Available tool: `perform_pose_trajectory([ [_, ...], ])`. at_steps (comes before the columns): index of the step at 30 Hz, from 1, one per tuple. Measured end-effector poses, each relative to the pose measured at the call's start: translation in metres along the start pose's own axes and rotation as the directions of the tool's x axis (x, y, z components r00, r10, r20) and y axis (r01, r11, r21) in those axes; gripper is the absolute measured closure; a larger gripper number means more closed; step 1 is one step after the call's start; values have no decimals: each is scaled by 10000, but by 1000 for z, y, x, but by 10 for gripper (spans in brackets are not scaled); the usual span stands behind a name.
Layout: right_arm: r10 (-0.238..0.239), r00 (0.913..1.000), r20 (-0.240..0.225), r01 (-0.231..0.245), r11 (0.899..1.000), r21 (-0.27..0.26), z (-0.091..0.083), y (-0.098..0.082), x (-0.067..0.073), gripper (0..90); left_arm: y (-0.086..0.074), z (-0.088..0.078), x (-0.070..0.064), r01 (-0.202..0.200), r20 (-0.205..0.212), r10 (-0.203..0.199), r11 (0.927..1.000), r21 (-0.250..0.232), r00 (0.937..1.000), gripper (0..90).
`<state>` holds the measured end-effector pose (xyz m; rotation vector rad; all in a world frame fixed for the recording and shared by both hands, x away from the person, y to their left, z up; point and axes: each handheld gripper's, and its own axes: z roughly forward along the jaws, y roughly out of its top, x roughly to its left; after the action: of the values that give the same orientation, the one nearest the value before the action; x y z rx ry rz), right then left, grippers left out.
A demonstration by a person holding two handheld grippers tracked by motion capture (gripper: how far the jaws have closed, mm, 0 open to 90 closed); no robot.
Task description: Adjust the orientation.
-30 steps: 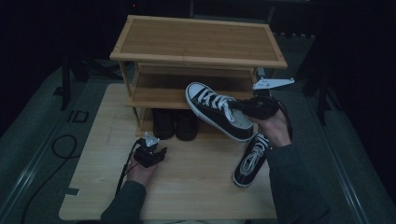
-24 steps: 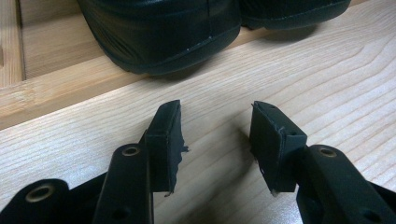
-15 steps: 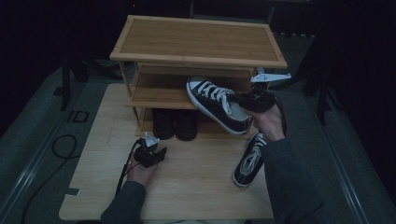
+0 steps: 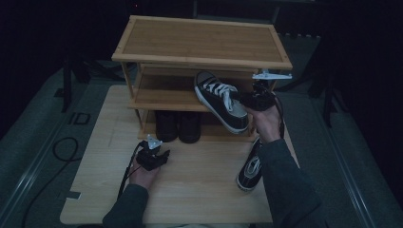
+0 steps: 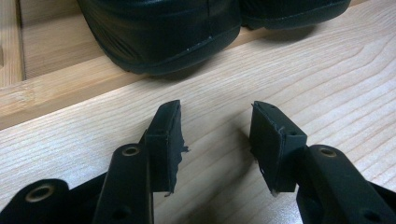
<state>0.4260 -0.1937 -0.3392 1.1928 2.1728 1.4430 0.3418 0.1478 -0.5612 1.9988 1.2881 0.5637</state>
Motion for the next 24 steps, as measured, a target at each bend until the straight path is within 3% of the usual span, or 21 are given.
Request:
perform_pose_trajectory([
  [8, 690, 9964, 499, -720, 9955, 613, 4, 2, -4, 869, 0, 0, -1, 54, -28, -54, 10000, -10, 10000, 540],
  [12, 642, 9959, 633, -701, 9930, 947, 5, 6, 0, 827, 0, 0, -7, 55, -23, -55, 10000, -37, 10000, 551],
  [17, 710, 9966, 413, -736, 9952, 650, -2, 9, 0, 785, 5, 1, -24, -288, 242, 286, 9996, 68, 9993, 559],
  [20, 502, 9979, 402, -521, 9975, 476, -7, 8, -1, 766, 15, 1, -46, -773, 577, 781, 9969, -152, 9953, 562],
  [24, 622, 9976, 312, -630, 9977, 262, -12, 6, -1, 747, 28, 3, -66, -1185, 883, 1214, 9922, -375, 9887, 569],
])
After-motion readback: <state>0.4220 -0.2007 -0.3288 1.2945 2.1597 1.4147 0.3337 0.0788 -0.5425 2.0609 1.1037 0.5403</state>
